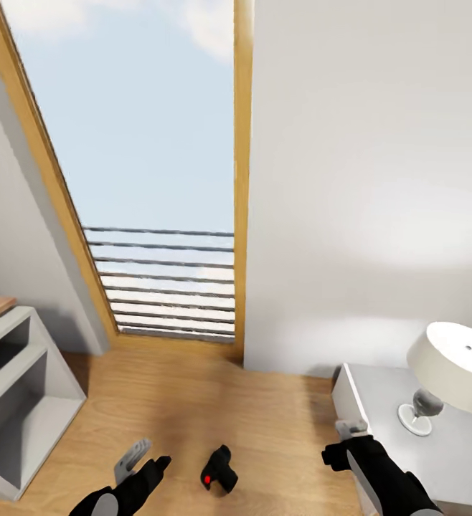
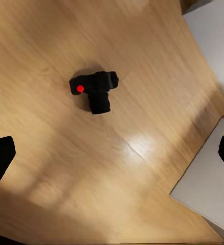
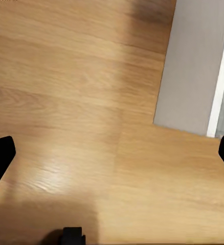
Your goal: Attach the digital camera to the camera tripod in the bedroom.
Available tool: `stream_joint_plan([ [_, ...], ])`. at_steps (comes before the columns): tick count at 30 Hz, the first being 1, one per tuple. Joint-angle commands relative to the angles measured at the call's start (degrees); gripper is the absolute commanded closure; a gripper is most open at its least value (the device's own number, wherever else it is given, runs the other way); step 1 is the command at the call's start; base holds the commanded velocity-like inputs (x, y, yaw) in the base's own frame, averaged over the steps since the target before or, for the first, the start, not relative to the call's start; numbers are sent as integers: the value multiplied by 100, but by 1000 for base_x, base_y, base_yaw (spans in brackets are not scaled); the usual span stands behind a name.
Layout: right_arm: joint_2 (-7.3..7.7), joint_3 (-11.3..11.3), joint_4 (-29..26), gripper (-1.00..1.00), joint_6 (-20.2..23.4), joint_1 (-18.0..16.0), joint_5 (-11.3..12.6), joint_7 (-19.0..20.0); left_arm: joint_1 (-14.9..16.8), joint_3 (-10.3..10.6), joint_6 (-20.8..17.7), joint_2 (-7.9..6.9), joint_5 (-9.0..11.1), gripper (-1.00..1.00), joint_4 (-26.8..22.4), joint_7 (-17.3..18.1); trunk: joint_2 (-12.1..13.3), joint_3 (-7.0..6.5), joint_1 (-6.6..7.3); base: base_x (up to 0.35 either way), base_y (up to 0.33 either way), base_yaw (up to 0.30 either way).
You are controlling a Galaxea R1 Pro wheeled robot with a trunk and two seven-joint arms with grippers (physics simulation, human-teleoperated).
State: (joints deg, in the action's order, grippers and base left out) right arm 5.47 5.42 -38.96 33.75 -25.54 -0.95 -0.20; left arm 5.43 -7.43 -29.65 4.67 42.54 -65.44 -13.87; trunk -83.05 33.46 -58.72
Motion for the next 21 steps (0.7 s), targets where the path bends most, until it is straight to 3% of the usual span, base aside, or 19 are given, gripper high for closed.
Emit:
stream_joint_plan([
  [1, 6, 29, -17, -100, 32, -4, -11, -1, 2, -13, -21, 7, 62, -100, -12, -47, -3, 7, -1, 108, -113, -176],
  [7, -5, 68, -105, -100, 32, -4, -8, 6, 2, -18, 0, 6, 58, -100, -5, -54, -3, 10, -1, 185, -184, -82],
  [13, -20, 373, -132, -100, -107, -4, -8, -12, -18, -21, 3, 1, 74, -100, -4, -54, -3, 10, -1, 248, -233, -9],
  [15, -100, 468, -131, -100, -147, 1, -13, -14, -27, -33, 8, -5, 82, -100, -8, -55, -3, 10, -1, 255, -229, 94],
  [21, -153, 598, -89, -100, -166, -1, -17, -4, -37, -64, 10, -8, 87, -100, -1, -55, -3, 10, -1, 230, -179, 199],
])
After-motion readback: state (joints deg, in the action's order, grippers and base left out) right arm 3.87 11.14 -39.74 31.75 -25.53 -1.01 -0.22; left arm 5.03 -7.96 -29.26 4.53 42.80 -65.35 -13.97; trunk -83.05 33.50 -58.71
